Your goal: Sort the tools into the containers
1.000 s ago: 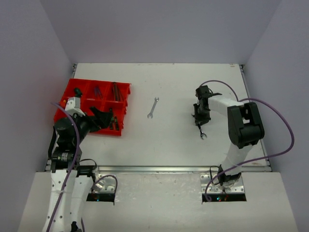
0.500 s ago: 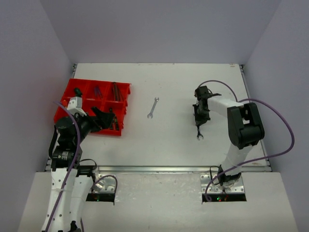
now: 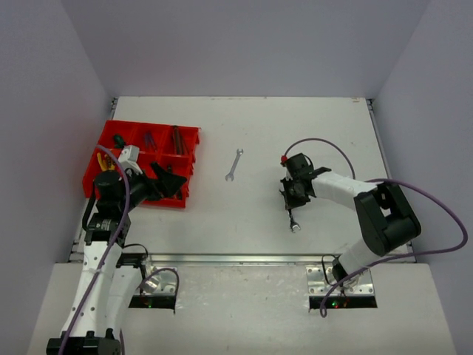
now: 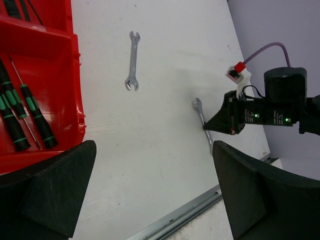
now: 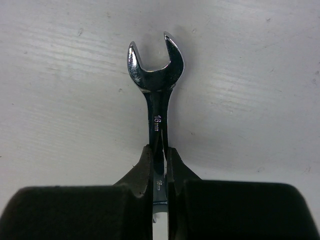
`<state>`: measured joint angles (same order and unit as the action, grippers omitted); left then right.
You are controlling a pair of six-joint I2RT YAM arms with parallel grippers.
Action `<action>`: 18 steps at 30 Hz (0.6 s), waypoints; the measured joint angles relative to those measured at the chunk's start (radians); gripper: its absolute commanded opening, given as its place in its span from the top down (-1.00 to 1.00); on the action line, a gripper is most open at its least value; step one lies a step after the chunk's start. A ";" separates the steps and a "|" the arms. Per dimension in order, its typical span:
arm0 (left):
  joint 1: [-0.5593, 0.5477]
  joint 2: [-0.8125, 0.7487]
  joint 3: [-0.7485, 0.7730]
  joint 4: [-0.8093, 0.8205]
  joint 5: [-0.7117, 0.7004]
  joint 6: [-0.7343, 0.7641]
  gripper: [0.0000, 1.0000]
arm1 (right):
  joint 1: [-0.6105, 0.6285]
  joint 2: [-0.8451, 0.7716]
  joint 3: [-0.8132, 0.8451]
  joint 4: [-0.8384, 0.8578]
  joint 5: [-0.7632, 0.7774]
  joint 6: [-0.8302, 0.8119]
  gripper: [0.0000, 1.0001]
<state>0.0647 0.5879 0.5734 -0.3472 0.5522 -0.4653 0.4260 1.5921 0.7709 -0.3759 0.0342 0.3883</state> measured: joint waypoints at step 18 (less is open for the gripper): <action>-0.141 0.048 -0.175 0.349 0.077 -0.216 -1.00 | 0.111 -0.244 -0.044 0.123 -0.093 0.014 1.00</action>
<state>-0.0764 0.6354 0.3986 0.0019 0.6296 -0.6811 0.5372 1.3486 0.7266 -0.2532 -0.0586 0.4025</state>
